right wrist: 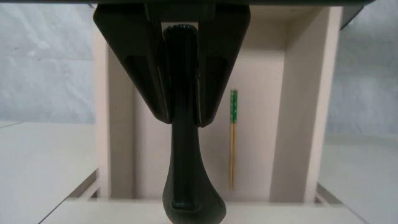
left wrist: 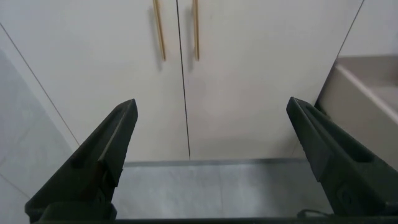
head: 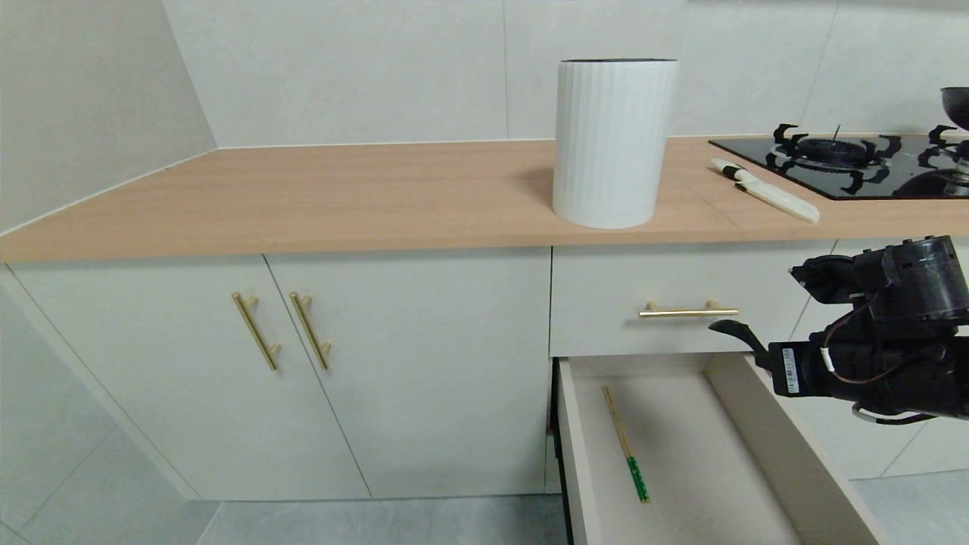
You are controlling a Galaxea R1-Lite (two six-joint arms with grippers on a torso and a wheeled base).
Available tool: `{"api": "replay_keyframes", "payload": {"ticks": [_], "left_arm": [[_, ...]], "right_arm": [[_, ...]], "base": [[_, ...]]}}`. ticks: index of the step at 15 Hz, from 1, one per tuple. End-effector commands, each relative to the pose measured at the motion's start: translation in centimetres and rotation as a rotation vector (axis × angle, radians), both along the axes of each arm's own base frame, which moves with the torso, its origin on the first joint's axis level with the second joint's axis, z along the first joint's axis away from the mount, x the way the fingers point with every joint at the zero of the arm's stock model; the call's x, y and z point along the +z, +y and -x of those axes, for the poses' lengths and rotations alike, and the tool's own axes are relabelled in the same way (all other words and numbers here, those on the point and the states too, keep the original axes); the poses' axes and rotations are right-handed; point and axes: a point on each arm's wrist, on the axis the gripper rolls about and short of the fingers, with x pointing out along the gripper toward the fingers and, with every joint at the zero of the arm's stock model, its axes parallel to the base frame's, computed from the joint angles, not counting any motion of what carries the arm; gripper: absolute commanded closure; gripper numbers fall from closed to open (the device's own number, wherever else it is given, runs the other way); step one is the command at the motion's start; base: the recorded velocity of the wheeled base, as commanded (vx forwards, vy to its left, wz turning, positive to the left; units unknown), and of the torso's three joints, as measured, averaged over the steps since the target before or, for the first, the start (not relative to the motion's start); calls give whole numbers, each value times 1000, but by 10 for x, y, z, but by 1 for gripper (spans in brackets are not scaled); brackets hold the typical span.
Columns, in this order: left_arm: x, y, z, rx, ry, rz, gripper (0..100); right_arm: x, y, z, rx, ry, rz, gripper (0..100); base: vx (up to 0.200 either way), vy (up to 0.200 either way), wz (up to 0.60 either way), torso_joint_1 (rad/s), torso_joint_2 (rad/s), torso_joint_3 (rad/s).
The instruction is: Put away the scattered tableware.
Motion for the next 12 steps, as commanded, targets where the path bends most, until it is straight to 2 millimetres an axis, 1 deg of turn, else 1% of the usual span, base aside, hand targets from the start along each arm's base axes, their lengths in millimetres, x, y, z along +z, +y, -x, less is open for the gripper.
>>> {"api": "replay_keyframes", "payload": {"ticks": [1, 3, 5, 9, 12], "left_arm": [[0, 0, 0, 0, 0, 0, 0], [0, 0, 0, 0, 0, 0, 0], [0, 0, 0, 0, 0, 0, 0], [0, 0, 0, 0, -1, 0, 0], [0, 0, 0, 0, 0, 0, 0]], "right_arm": [[-3, 1, -2, 0, 11, 2, 100], [-4, 1, -3, 0, 14, 3, 100], [-6, 1, -4, 0, 21, 5, 100], [-8, 2, -5, 0, 27, 7, 100], [-20, 4, -13, 1, 71, 21, 100]], "base": [[0, 0, 0, -129, 461, 320], [0, 0, 0, -110, 440, 339], [0, 0, 0, -37, 222, 161], [0, 0, 0, -15, 38, 21], [0, 0, 0, 0, 0, 0]]}}
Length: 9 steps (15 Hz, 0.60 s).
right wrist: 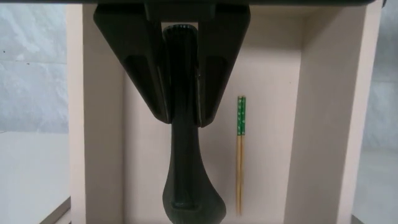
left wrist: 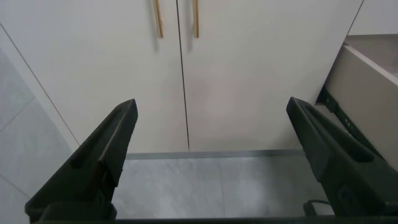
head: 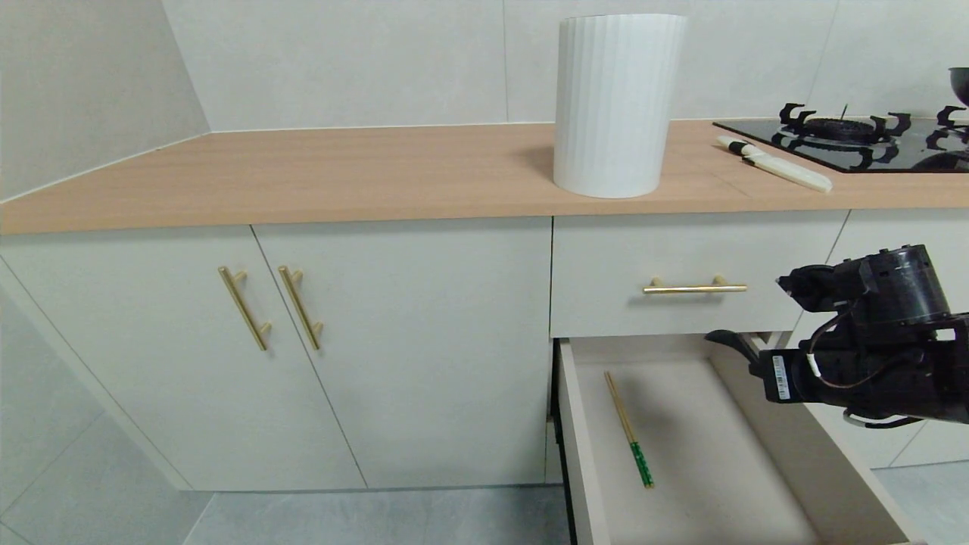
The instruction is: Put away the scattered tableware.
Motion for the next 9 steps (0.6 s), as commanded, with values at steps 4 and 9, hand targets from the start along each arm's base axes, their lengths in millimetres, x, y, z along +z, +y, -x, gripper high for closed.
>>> {"api": "replay_keyframes", "payload": {"ticks": [4, 9], "left_arm": [[0, 0, 0, 0, 0, 0, 0], [0, 0, 0, 0, 0, 0, 0]], "right_arm": [[-47, 13, -31, 8, 89, 26, 100], [-111, 25, -61, 5, 170, 49, 100]], "base": [[0, 0, 0, 0, 0, 0], [0, 0, 0, 0, 0, 0]]}}
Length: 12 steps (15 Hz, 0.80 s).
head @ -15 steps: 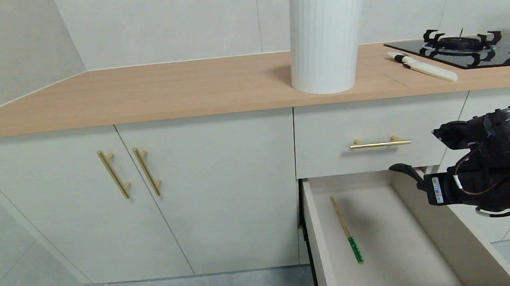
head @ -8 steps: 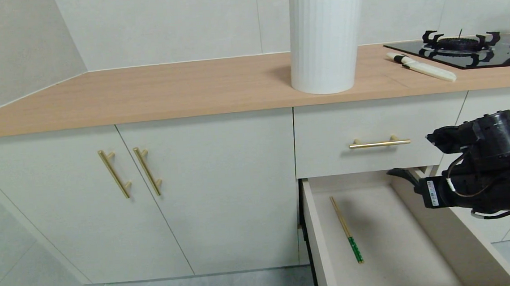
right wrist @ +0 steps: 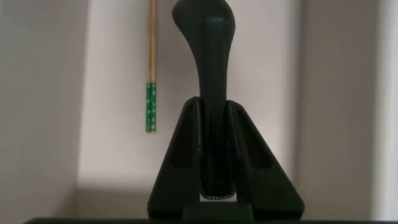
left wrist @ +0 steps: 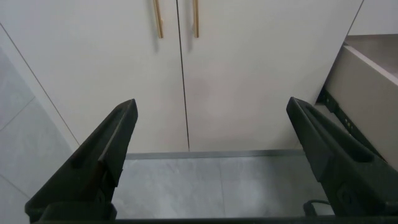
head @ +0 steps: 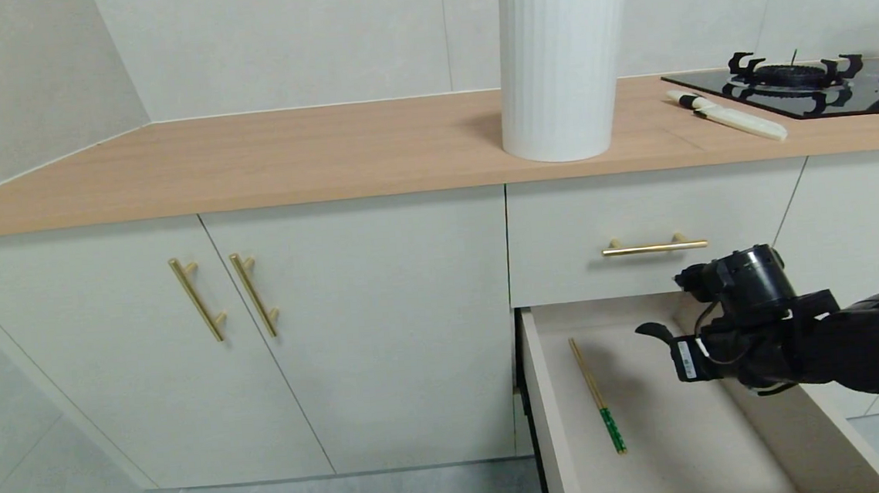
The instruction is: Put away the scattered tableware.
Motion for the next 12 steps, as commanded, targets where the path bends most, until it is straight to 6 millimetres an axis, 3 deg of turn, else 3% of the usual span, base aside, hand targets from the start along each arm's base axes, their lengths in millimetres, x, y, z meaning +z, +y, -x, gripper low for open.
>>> {"api": "replay_keyframes", "payload": {"ticks": [1, 8, 12], "left_arm": [[0, 0, 0, 0, 0, 0, 0], [0, 0, 0, 0, -1, 0, 0], [0, 0, 0, 0, -1, 0, 0]], "right_arm": [[-45, 6, -14, -6, 74, 32, 100], [-109, 13, -27, -40, 110, 100, 100], [-114, 12, -29, -47, 99, 103, 100]], "base": [[0, 0, 0, 0, 0, 0], [0, 0, 0, 0, 0, 0], [0, 0, 0, 0, 0, 0]]}}
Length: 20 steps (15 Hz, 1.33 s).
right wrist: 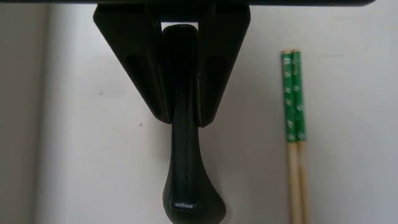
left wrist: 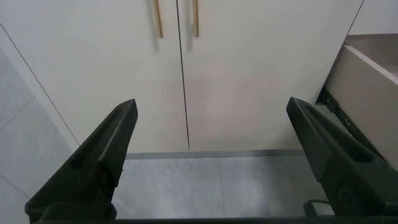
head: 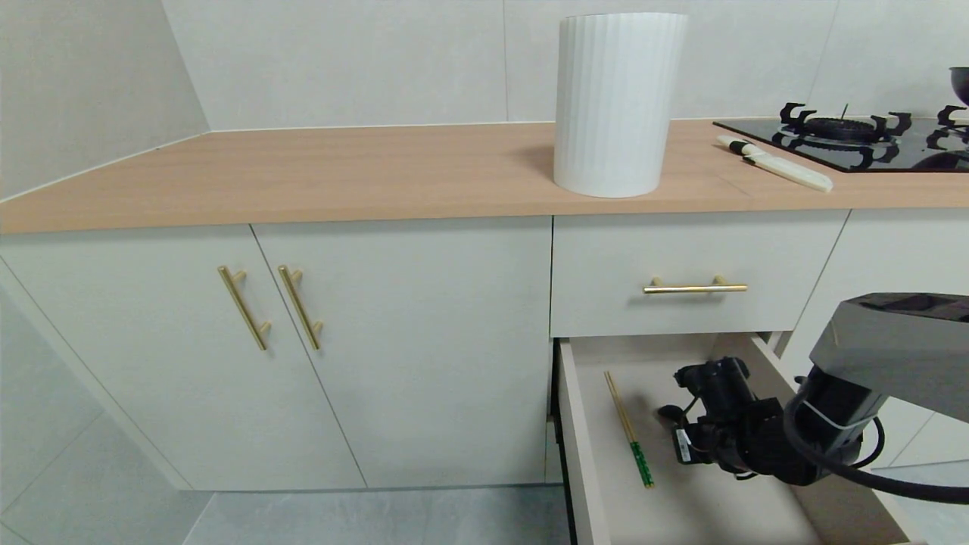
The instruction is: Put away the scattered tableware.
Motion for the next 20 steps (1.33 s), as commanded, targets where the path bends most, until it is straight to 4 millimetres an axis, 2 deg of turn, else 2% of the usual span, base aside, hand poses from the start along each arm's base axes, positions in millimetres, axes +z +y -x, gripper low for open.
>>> {"api": "replay_keyframes", "payload": {"ticks": [1, 7, 8, 17, 20], "left_arm": [[0, 0, 0, 1, 0, 0, 0], [0, 0, 0, 1, 0, 0, 0], [0, 0, 0, 1, 0, 0, 0], [0, 0, 0, 1, -1, 0, 0], [0, 0, 0, 1, 0, 0, 0]], "right_arm": [[-7, 0, 0, 1, 19, 6, 100], [-7, 0, 1, 1, 20, 7, 100], [-7, 0, 0, 1, 19, 6, 0], [-6, 0, 0, 0, 17, 7, 0], [6, 0, 2, -24, -13, -24, 0]], "base": [[0, 0, 0, 0, 0, 0], [0, 0, 0, 0, 0, 0], [0, 0, 0, 0, 0, 0], [0, 0, 0, 0, 0, 0], [0, 0, 0, 0, 0, 0]]}}
